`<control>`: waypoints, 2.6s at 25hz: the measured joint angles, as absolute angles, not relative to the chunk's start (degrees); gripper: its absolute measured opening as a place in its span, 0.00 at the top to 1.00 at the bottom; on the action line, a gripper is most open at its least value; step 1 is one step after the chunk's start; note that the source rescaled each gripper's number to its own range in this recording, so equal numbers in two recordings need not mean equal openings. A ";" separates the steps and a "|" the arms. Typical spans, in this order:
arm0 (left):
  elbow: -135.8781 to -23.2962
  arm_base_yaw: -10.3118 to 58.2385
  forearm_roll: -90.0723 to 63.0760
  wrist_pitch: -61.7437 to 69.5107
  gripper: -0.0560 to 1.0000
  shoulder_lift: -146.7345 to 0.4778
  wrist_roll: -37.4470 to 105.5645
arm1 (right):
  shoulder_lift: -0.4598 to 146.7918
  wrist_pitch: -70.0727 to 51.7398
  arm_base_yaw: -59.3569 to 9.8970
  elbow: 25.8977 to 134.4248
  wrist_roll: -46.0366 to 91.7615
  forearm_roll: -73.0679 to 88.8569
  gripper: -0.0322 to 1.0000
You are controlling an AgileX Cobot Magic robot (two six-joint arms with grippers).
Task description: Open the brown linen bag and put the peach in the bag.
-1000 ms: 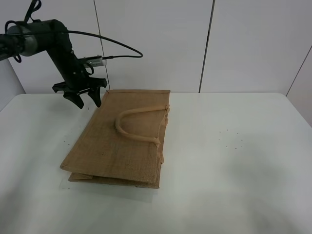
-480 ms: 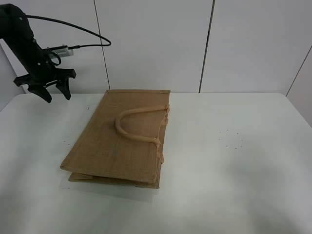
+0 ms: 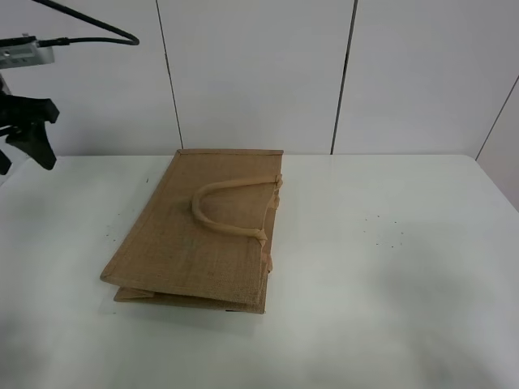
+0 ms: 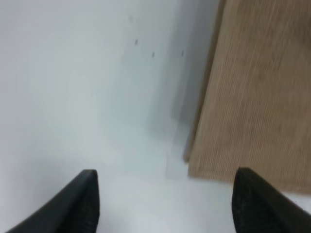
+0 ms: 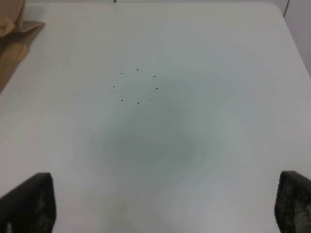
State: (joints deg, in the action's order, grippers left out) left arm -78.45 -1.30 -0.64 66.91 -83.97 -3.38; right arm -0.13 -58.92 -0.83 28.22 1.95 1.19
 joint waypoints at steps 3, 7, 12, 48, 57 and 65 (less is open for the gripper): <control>-70.38 -1.30 0.00 66.96 0.21 -74.52 -2.86 | -0.13 -58.92 -0.83 28.22 1.95 1.19 0.00; -58.09 -1.30 0.83 66.96 0.21 -61.26 -2.02 | -0.13 -58.92 -0.83 28.22 1.95 1.19 0.00; -42.95 -1.30 1.16 64.17 0.21 -45.46 -1.87 | -0.13 -58.92 -0.83 28.22 1.95 1.19 0.00; -28.43 -1.30 1.25 60.40 0.21 0.25 0.00 | -0.13 -58.92 -0.83 28.22 1.95 1.19 0.00; -28.43 -1.07 1.25 60.40 0.21 0.25 0.00 | -0.13 -58.92 -0.83 28.22 1.95 1.19 0.00; -28.43 0.78 1.25 60.40 0.21 0.25 0.00 | -0.13 -58.92 -0.83 28.22 1.95 1.19 0.00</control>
State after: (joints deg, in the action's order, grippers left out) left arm -28.43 0.78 1.25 60.40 0.25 0.00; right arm -0.13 -58.92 -0.83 28.22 1.95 1.19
